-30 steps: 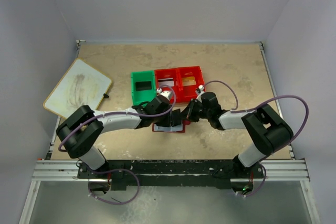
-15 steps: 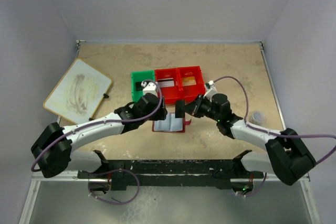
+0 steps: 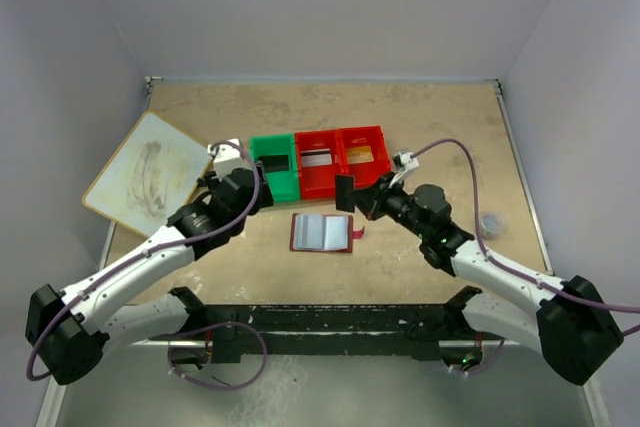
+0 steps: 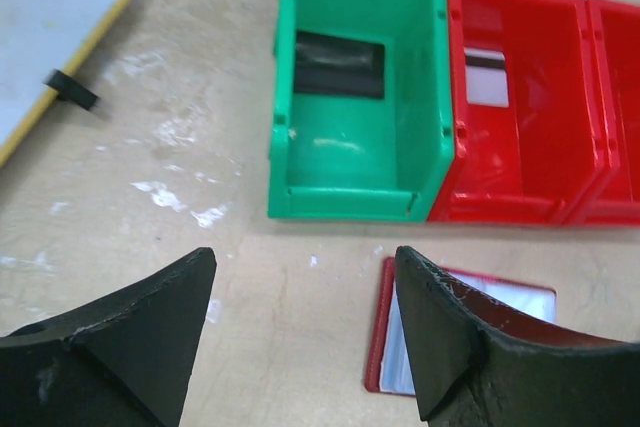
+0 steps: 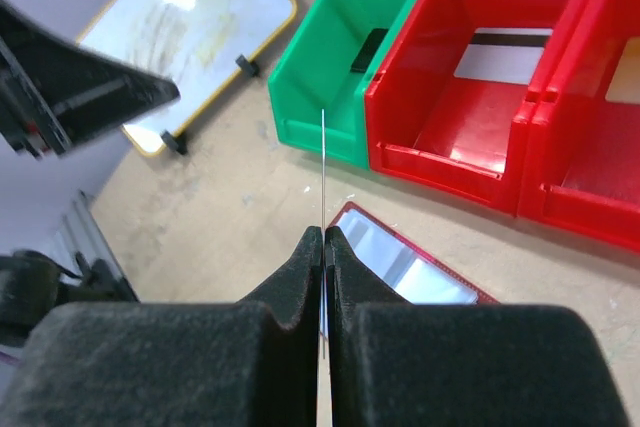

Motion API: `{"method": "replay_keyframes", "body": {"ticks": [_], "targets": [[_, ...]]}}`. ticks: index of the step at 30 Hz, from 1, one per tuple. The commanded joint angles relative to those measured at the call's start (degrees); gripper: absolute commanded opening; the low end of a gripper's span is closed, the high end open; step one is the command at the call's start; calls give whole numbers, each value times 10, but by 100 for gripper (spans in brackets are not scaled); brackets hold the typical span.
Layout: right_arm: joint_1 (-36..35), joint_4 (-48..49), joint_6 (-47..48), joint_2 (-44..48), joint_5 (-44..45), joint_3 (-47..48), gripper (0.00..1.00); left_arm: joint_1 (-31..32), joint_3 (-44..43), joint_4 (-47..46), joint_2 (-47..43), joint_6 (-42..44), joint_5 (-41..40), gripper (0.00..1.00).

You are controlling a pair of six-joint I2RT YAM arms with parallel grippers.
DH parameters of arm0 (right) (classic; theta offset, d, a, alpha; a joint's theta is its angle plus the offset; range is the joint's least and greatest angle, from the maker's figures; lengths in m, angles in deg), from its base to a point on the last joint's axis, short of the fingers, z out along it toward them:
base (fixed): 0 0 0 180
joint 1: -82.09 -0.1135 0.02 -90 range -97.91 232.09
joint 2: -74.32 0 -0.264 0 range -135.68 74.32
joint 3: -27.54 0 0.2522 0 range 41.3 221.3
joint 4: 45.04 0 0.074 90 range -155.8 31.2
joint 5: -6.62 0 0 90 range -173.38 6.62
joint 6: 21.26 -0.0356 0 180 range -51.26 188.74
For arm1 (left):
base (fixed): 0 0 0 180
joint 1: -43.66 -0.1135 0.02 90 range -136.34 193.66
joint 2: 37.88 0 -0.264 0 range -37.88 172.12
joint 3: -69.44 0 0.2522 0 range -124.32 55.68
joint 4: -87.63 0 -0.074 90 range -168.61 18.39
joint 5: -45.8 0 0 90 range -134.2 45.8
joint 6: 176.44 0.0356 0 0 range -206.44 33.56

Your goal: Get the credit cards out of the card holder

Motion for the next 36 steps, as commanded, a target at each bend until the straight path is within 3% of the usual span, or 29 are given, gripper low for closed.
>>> {"method": "replay_keyframes", "body": {"ticks": [1, 5, 10, 16, 19, 29, 36], "targets": [[-67, -16, 118, 2, 68, 55, 0, -11, -39, 66, -19, 5, -106, 70], [-142, -64, 226, -38, 150, 115, 0, -23, -44, 101, -52, -13, -184, 72], [-157, -97, 311, -75, 160, 171, 0, -78, -50, 106, -79, 20, -188, 76], [-164, -91, 428, -79, 130, 190, 0, -282, -43, 78, -77, 60, -11, 78], [-165, -99, 476, -91, 131, 211, 0, -340, -46, 77, -77, 84, 53, 78], [-164, -165, 564, -268, 95, 376, 0, -343, -7, 53, -161, 128, 95, 78], [-164, -274, 590, -414, 103, 549, 0, -343, -14, 62, -202, 119, 18, 78]]}}
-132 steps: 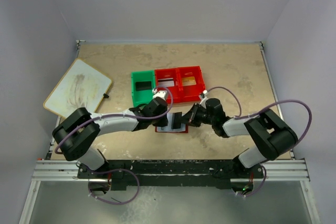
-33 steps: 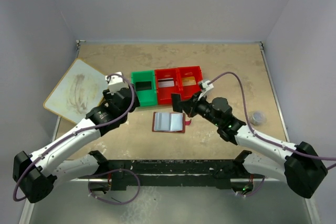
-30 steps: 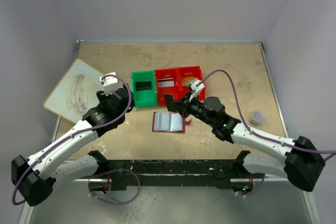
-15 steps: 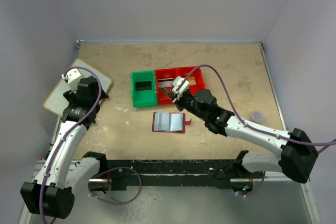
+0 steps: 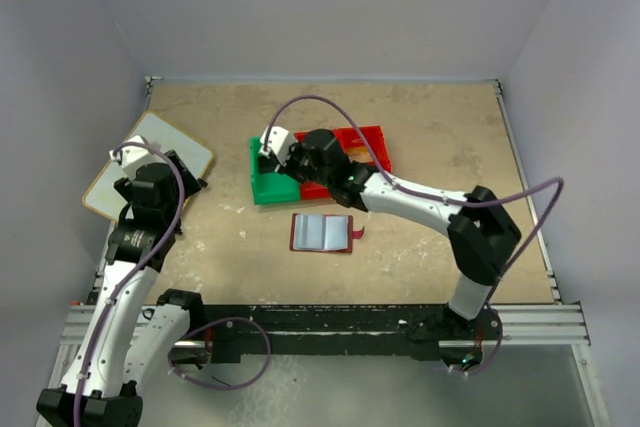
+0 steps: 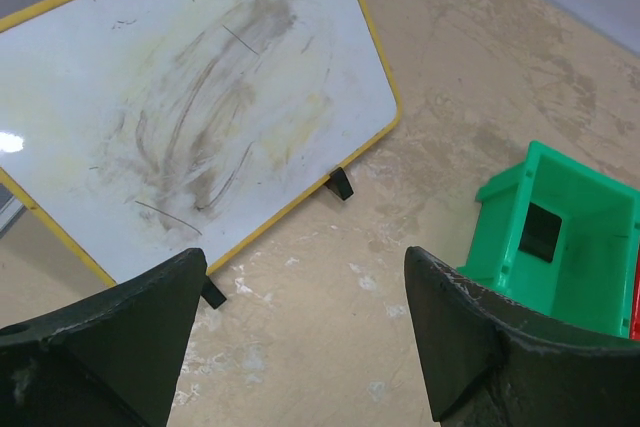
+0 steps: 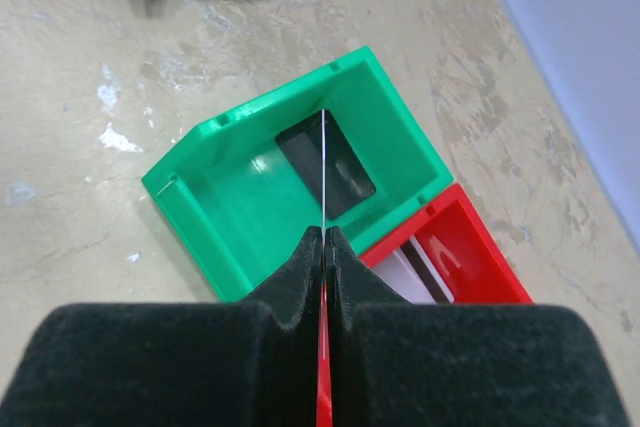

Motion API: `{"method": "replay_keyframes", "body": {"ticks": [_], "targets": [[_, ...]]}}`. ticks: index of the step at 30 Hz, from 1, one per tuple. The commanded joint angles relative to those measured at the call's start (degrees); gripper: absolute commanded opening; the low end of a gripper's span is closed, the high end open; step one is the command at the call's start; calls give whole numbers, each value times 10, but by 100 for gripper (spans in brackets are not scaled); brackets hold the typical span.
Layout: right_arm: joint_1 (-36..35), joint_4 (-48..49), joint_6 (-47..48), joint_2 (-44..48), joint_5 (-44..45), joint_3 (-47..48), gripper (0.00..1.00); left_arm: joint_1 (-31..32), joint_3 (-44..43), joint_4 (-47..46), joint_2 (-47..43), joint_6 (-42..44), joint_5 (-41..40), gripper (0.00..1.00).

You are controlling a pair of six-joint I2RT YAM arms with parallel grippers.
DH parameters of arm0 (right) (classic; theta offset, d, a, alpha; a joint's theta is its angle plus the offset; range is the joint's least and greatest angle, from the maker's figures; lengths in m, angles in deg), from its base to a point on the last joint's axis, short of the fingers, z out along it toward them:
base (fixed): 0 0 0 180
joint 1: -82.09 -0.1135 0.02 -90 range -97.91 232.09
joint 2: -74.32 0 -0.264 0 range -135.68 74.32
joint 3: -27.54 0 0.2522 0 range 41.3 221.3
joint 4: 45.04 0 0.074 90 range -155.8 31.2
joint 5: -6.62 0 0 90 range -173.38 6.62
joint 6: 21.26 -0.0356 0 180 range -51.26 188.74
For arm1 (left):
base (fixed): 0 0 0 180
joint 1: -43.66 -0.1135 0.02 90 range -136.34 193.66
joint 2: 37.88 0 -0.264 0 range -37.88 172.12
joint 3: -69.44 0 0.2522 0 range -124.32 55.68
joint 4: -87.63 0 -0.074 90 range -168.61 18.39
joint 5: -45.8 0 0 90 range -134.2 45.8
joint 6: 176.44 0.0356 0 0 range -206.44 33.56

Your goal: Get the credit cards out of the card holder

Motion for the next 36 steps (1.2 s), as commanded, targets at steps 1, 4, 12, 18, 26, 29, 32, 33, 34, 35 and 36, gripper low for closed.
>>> {"method": "replay_keyframes", "body": {"ticks": [1, 4, 12, 18, 26, 29, 32, 33, 34, 35, 36], "targets": [[-3, -62, 29, -52, -6, 99, 0, -3, 1, -25, -35, 6, -36, 78], [-3, -65, 51, -89, -8, 127, 0, -3, 6, -32, -43, 7, -22, 79], [-3, -121, 129, -175, 15, 207, 0, -3, 0, -17, -48, 4, -33, 79], [-3, -127, 190, -234, 38, 260, 0, -3, 4, -21, -54, 6, -27, 79], [-1, -109, 249, -284, 67, 300, 0, -3, 1, -16, -51, 5, -27, 79], [-1, -101, 263, -300, 77, 308, 0, -3, 3, -17, -57, 5, -32, 79], [-1, -88, 274, -313, 83, 313, 0, -3, 3, -16, -58, 4, -33, 79], [-1, -86, 277, -317, 81, 315, 0, -3, 3, -16, -57, 4, -32, 79], [-1, -85, 279, -322, 82, 319, 0, -3, 3, -15, -57, 4, -31, 78], [-1, -85, 276, -327, 84, 326, 0, -3, 3, -16, -56, 4, -31, 79], [0, -85, 275, -334, 88, 333, 0, -3, 3, -16, -57, 4, -31, 79]]}}
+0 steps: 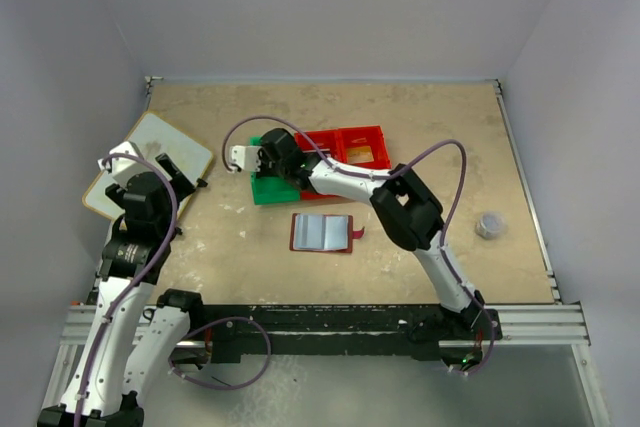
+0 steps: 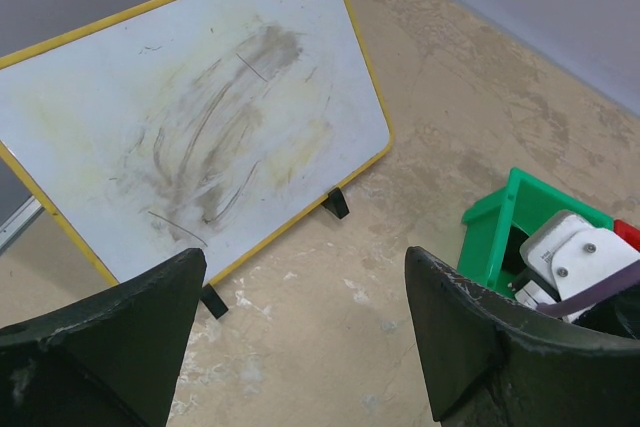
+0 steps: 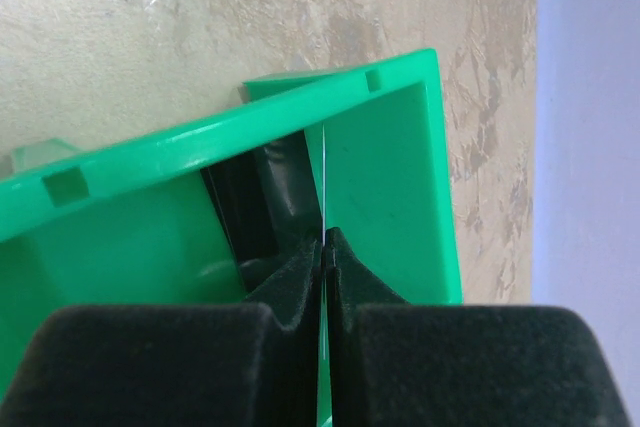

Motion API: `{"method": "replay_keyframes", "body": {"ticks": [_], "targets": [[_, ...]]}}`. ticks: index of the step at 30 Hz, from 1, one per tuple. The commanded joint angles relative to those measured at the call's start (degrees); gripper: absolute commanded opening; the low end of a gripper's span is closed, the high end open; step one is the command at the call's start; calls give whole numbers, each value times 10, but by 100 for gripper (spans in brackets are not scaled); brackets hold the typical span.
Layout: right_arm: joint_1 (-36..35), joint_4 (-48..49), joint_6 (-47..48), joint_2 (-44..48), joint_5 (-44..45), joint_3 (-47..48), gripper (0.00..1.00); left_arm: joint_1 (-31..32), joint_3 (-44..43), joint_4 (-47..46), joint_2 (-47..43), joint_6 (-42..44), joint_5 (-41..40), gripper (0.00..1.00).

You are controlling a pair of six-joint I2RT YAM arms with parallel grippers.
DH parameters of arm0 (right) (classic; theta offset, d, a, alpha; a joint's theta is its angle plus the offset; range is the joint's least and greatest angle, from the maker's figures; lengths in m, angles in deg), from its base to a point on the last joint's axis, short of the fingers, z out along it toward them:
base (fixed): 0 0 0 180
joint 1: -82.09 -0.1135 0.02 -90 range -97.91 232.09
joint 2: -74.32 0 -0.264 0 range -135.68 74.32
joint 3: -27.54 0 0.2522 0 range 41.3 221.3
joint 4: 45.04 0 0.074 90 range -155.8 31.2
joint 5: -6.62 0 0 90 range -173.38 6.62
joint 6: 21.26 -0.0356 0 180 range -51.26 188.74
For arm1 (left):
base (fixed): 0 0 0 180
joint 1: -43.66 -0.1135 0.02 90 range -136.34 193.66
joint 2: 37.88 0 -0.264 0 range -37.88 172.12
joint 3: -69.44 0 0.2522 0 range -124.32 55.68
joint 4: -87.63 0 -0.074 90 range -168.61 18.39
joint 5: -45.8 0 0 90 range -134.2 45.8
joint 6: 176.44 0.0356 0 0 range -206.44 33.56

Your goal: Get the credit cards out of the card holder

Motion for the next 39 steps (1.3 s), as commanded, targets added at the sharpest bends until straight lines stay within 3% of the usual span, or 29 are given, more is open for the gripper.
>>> {"method": "replay_keyframes", "body": {"ticks": [1, 21, 23, 24, 39], "targets": [[-1, 25, 14, -16, 22, 46, 0, -3, -1, -15, -4, 5, -8, 78], [-1, -11, -7, -71, 43, 86, 6, -3, -3, -11, 17, 9, 11, 78], [0, -15, -24, -69, 35, 87, 28, -3, -1, -11, 16, 9, 11, 78], [1, -21, -33, -69, 26, 90, 32, -3, -1, -11, 17, 9, 10, 78], [28, -50, -109, -33, -62, 98, 40, -3, -1, -9, 26, 10, 14, 78]]}}
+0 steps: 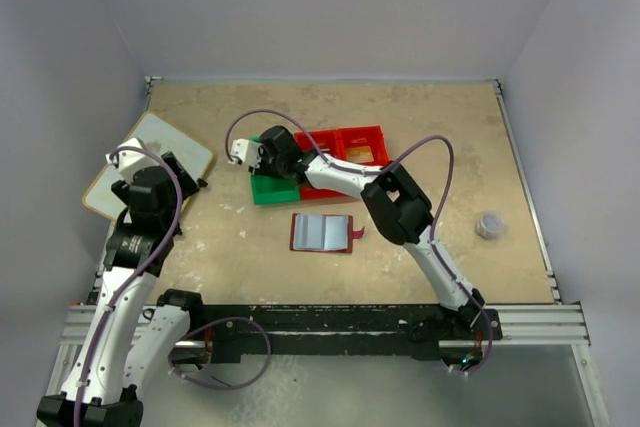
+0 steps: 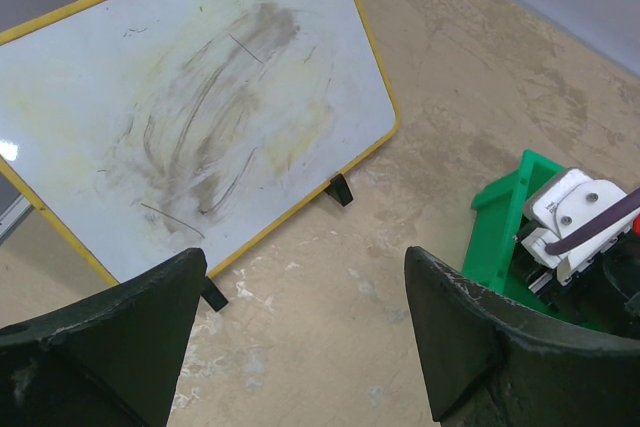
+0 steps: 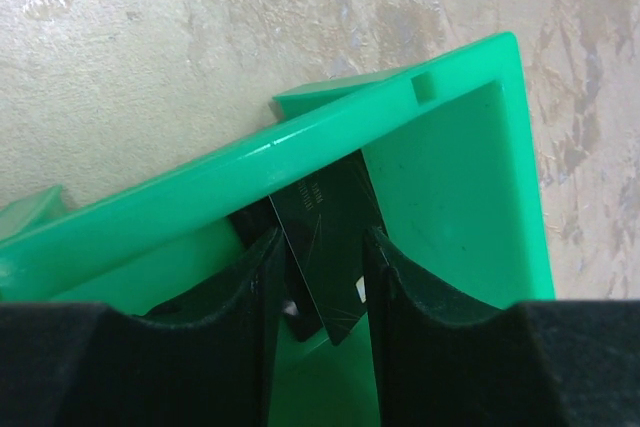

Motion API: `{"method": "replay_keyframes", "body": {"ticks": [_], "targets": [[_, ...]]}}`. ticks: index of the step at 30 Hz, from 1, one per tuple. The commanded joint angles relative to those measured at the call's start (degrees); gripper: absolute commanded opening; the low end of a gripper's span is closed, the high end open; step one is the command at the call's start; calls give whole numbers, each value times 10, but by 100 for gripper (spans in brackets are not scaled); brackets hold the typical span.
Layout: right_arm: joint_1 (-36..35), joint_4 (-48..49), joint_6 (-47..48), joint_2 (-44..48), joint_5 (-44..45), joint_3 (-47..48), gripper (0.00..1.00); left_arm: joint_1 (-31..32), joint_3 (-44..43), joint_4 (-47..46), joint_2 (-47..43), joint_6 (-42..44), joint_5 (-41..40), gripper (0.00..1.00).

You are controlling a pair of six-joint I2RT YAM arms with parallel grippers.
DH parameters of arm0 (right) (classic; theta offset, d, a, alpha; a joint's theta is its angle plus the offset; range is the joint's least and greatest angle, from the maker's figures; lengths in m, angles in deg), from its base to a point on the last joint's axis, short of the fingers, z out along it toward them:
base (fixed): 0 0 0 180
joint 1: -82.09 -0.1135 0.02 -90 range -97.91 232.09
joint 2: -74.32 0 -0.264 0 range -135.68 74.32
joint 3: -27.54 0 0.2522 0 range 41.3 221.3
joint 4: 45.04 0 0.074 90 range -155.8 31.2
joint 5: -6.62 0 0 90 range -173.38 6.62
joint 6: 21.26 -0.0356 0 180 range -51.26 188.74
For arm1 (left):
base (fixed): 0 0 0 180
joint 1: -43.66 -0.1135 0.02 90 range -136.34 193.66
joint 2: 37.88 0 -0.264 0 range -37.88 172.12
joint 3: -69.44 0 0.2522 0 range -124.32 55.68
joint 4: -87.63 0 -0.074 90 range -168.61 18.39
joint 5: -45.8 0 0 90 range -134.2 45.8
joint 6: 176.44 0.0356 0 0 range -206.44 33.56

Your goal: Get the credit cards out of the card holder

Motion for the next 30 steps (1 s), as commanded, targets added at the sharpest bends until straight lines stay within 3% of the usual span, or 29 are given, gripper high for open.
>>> {"method": "replay_keyframes", "body": {"ticks": [1, 10, 11, 13, 27, 30], "targets": [[11, -14, -29, 42, -35, 21, 40, -3, -1, -10, 1, 9, 6, 78], [16, -16, -74, 48, -59, 14, 49, -2, -1, -12, 6, 10, 14, 78], [16, -18, -75, 47, -57, 14, 70, -3, -2, -12, 6, 10, 15, 78], [16, -19, -74, 44, -47, 13, 79, -3, -1, -12, 7, 10, 14, 78], [5, 40, -6, 5, 79, -3, 75, -3, -2, -10, 5, 9, 5, 77], [2, 49, -5, 3, 72, -9, 75, -3, -1, -11, 4, 9, 4, 77]]}}
